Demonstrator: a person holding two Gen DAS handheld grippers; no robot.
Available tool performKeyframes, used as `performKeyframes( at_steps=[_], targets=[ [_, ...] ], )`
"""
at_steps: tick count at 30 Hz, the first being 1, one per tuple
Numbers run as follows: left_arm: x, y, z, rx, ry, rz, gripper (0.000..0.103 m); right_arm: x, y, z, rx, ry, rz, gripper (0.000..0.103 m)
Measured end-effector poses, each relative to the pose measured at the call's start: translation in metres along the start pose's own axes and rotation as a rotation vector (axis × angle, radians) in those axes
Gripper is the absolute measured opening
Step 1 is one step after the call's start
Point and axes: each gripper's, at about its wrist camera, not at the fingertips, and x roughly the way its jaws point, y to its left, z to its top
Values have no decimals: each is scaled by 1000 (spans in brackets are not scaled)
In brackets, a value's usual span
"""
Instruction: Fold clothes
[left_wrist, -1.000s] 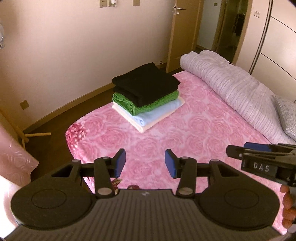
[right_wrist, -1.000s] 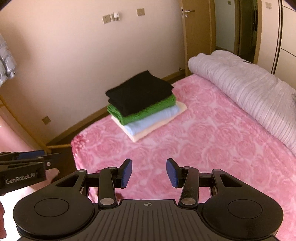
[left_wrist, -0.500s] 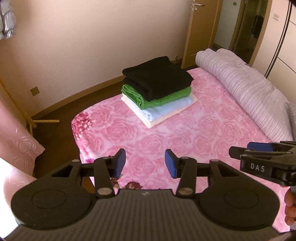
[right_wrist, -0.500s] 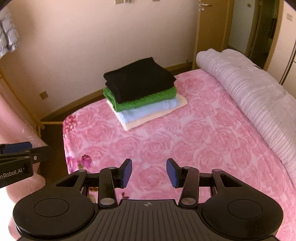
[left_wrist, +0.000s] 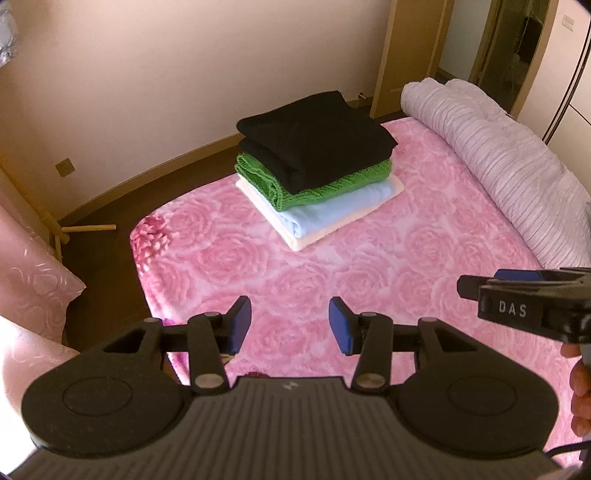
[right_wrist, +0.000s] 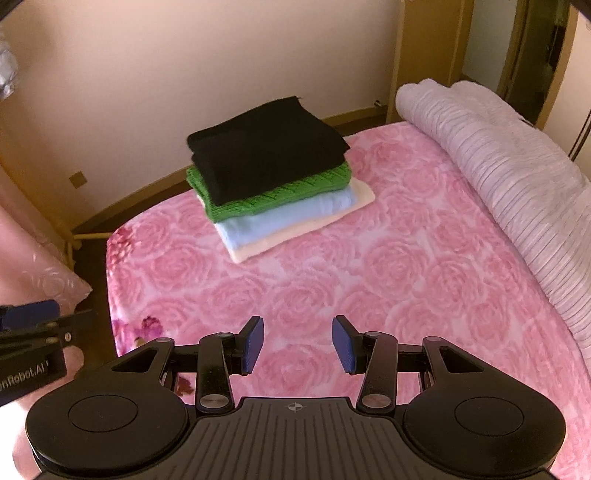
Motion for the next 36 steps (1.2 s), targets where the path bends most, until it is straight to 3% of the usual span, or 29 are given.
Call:
performKeyframes(
  at_steps=[15, 36],
  targets=[
    [45, -19, 32, 24, 33, -1, 42, 41, -24, 33, 55, 37, -3, 45],
    [87, -24, 52, 23, 46, -20, 42, 82, -29, 58, 61, 74, -10, 45]
  ],
)
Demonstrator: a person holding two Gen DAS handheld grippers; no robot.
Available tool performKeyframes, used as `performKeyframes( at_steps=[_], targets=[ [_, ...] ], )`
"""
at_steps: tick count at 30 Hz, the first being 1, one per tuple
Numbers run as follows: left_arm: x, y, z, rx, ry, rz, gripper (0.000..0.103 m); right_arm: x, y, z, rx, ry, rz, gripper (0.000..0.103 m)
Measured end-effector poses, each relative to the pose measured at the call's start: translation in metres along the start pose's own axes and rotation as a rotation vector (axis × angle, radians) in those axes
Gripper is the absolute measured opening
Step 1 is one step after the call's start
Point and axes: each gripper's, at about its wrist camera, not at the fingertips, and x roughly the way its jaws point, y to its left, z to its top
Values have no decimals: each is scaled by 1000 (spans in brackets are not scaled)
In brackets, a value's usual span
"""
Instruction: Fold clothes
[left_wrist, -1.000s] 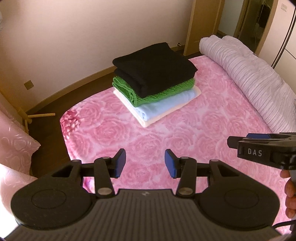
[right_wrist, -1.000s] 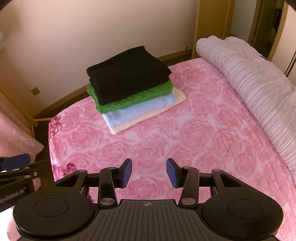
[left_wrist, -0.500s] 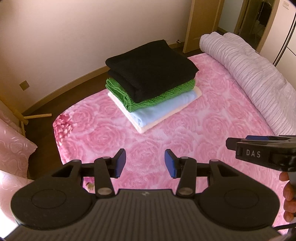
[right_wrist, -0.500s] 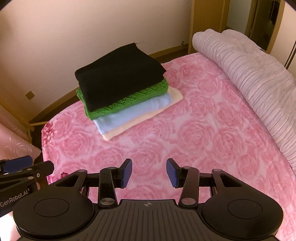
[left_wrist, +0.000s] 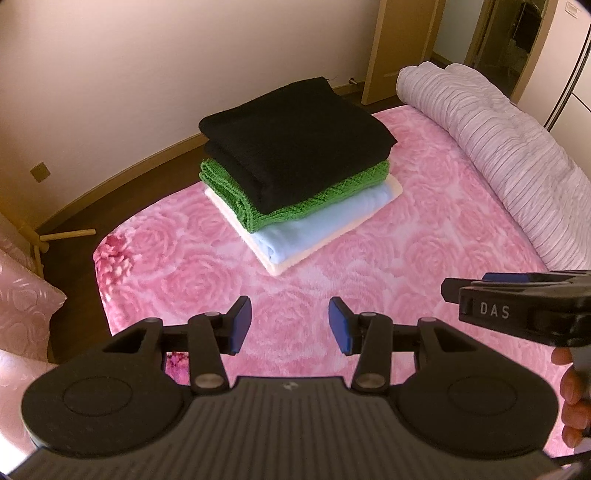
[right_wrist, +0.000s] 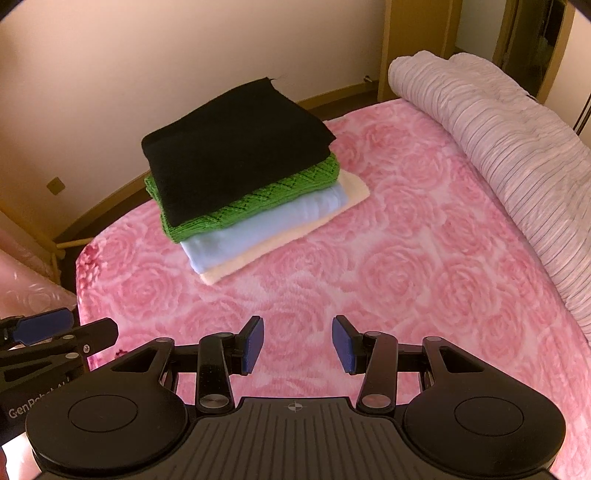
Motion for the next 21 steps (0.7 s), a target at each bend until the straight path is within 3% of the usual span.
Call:
performKeyframes(
  at_steps=[14, 21],
  targets=[
    [22, -1, 10, -6, 3, 24, 42, 17, -3, 14, 11, 13, -9, 45],
    [5, -6, 10, 45, -66, 51, 42, 12, -1, 10, 30, 8, -2, 45]
  ],
)
